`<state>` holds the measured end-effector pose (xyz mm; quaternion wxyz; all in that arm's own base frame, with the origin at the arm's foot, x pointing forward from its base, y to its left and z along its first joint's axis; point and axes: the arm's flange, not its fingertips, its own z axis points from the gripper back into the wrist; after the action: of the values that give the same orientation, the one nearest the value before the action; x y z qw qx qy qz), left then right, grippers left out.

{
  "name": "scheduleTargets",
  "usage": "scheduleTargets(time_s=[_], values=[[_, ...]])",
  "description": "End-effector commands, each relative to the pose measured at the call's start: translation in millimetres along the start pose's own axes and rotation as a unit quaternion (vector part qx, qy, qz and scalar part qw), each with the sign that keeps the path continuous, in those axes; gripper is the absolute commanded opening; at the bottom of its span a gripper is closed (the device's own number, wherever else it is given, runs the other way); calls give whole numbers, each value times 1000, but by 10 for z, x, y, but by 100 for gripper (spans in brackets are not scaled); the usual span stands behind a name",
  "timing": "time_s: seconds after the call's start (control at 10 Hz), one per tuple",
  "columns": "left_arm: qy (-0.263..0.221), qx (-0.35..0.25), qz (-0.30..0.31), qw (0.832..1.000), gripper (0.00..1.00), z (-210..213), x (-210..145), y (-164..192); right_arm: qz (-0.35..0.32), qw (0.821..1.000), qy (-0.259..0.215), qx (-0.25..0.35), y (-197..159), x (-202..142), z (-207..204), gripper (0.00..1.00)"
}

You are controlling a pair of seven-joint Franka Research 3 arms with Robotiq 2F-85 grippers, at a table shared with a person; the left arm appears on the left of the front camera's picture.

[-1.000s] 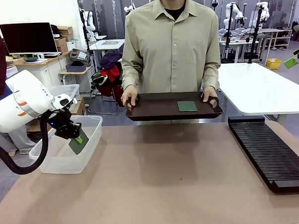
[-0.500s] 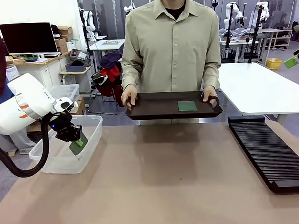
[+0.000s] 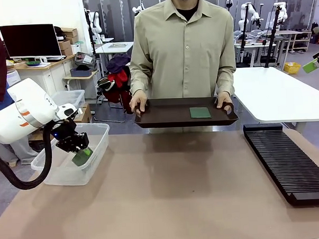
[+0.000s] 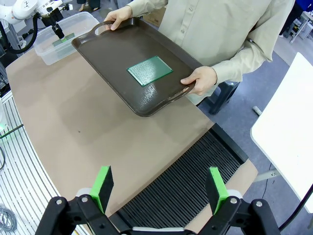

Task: Sort PCBs into racks and boxes based on the side picked up.
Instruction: If the short side of the Blank PCB is picked up, insert it into the PCB Rack ; if the long side is picked up, place it in the Organizing box.

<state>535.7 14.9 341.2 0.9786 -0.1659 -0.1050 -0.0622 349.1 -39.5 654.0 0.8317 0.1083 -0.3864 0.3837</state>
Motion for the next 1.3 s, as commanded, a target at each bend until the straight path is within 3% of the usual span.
scheduleTargets(time_s=[0.0,0.3,1.2], values=[[-5,15,1,1000,68,76,-21,24,0,1000,-2,6,5,2,-13,100],[-14,20,-2,1000,98,218,-12,32,0,1000,-2,6,5,2,-13,100],[-44,38,-32,998,100,710,67,-17,0,1000,-2,6,5,2,-13,100]])
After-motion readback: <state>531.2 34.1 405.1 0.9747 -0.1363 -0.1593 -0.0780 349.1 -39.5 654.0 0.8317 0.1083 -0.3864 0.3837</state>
